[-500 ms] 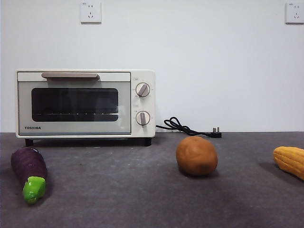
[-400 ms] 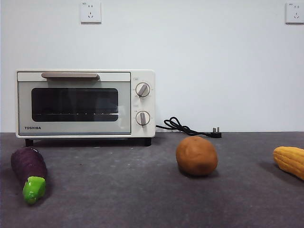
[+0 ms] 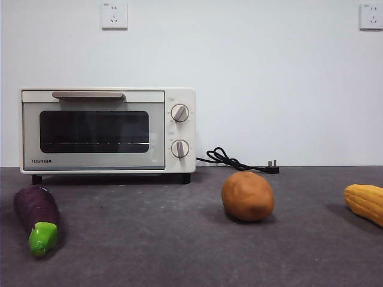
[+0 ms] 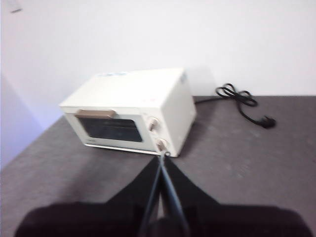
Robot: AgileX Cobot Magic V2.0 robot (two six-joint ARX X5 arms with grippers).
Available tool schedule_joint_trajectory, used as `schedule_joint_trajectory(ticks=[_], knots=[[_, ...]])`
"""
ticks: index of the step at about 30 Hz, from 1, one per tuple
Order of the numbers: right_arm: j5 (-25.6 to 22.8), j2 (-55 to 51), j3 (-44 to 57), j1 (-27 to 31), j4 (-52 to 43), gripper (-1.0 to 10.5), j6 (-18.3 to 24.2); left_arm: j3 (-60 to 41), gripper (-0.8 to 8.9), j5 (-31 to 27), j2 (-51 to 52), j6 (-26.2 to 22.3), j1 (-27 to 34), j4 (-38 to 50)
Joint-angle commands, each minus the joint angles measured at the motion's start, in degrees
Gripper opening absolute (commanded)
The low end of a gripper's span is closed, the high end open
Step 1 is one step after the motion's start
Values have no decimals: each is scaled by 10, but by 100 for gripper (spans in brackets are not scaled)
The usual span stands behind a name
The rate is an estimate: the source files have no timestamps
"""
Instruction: Take the eggplant from the table,put the eggplant in the oven
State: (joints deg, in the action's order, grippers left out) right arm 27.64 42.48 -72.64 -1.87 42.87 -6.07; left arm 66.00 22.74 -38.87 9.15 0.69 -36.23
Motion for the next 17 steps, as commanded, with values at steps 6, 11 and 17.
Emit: schedule_joint_trajectory(ticks=[6, 11, 17], knots=[[42, 85, -126, -65, 55, -2, 8, 124, -6, 2, -70, -42, -38, -55], [41, 130, -187, -118, 111, -2, 23, 148, -5, 2, -96, -49, -55, -66], [42, 162, -235, -155, 158, -1, 34, 148, -5, 2, -111, -64, -59, -76]])
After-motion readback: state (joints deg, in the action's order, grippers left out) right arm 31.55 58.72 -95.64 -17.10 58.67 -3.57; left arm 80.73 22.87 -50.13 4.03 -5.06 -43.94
